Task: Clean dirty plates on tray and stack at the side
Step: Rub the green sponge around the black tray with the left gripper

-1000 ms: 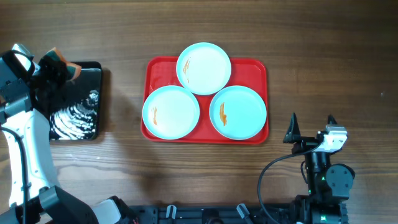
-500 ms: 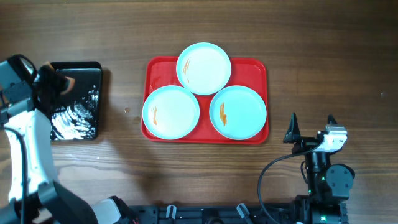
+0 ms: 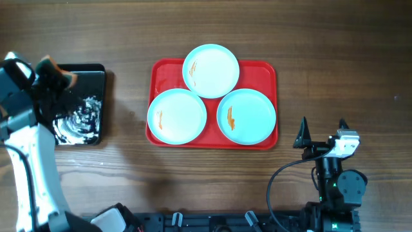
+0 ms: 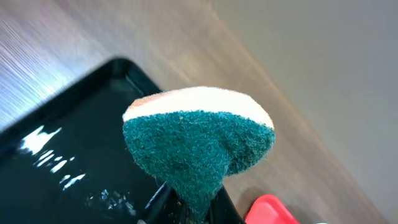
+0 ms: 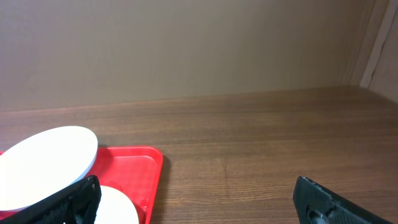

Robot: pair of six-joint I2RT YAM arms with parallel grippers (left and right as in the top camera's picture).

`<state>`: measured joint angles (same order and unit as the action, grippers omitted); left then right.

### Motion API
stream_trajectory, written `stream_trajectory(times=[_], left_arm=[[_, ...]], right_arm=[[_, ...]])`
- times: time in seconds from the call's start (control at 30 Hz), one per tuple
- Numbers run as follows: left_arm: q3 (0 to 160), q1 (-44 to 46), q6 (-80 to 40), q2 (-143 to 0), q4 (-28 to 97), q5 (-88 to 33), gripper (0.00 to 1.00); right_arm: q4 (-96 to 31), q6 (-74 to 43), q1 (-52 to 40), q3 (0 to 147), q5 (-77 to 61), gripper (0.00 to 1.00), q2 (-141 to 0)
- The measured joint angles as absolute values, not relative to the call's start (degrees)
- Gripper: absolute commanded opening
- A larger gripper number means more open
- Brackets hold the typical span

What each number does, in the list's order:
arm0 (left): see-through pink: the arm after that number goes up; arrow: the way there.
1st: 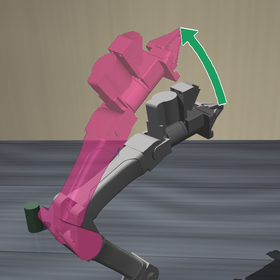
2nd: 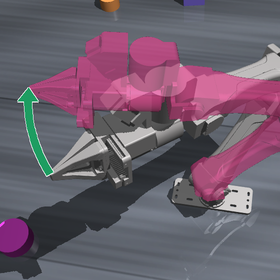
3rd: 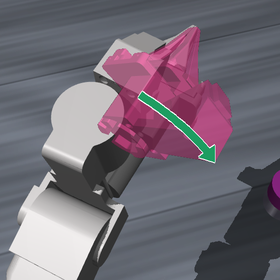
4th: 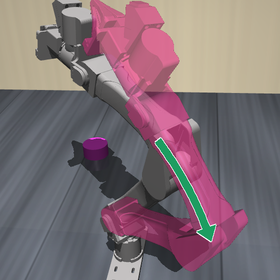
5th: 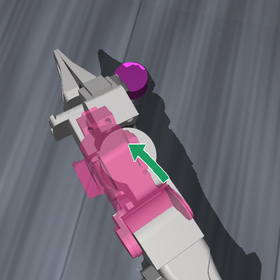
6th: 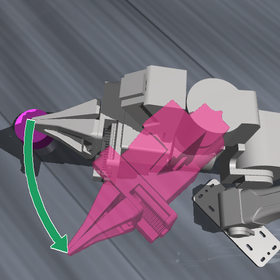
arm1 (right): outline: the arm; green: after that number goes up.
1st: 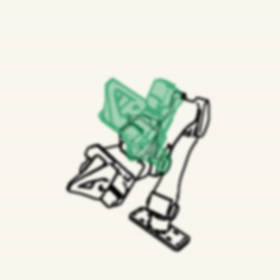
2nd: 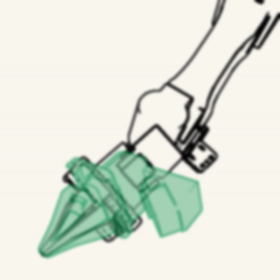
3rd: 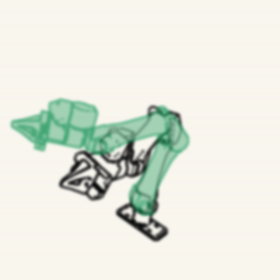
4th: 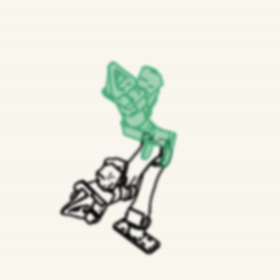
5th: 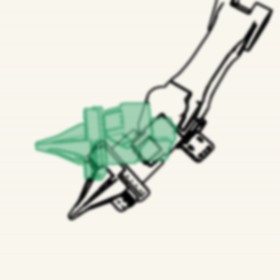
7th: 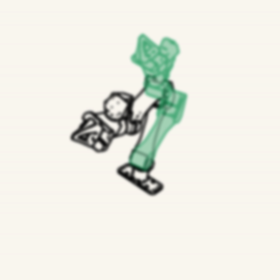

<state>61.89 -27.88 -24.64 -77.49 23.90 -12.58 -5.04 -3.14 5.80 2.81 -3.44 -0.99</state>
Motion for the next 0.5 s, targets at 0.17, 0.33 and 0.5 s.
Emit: stream_trajectory(times=[0.17, 0.33, 0.5], left_arm=[[61.49, -27.88, -24.18, -79.26, 24.32, -7.27, 0.04], [58.67, -27.88, -24.01, -87.72, 23.73, -5.82, 0.04], [57.87, -27.88, -24.01, -88.03, 23.81, -7.66, 0.04]], right_arm=[[-5.04, -3.16, 5.8, 2.81, -3.44, 1.0, -0.99], [-5.04, -3.14, 5.8, 2.81, -3.44, 1.0, -0.99], [-5.04, -3.14, 5.8, 2.81, -3.44, 1.0, -1.02]])
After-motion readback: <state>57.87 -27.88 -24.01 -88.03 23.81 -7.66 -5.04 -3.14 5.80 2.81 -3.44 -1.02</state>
